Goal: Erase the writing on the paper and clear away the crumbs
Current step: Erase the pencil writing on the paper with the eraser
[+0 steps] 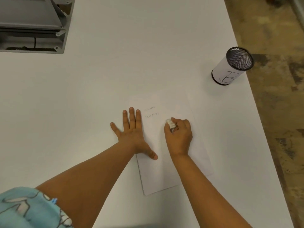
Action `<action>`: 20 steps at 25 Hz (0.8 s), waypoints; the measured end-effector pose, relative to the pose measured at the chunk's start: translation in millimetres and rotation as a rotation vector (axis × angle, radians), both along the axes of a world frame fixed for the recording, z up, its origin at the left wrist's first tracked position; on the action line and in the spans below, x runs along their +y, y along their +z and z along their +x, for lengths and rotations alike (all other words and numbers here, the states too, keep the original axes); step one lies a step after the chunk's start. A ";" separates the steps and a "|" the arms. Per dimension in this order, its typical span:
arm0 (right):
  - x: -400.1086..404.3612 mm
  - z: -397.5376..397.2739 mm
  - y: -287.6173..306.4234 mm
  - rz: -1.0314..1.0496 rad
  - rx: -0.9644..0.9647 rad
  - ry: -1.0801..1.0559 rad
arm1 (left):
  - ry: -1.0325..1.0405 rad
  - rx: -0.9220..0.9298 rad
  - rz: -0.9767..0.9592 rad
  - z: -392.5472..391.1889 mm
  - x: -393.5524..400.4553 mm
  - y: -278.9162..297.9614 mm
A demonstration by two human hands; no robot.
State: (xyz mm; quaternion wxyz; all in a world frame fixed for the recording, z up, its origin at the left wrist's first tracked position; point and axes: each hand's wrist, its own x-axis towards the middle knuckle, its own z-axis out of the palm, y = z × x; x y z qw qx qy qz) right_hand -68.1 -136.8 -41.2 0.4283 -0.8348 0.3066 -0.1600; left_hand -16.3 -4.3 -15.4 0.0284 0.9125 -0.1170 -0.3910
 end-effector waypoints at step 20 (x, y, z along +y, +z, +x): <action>-36.9 14.3 14.1 -0.094 0.150 -0.002 | 0.000 0.049 -0.001 2.6 -1.1 5.0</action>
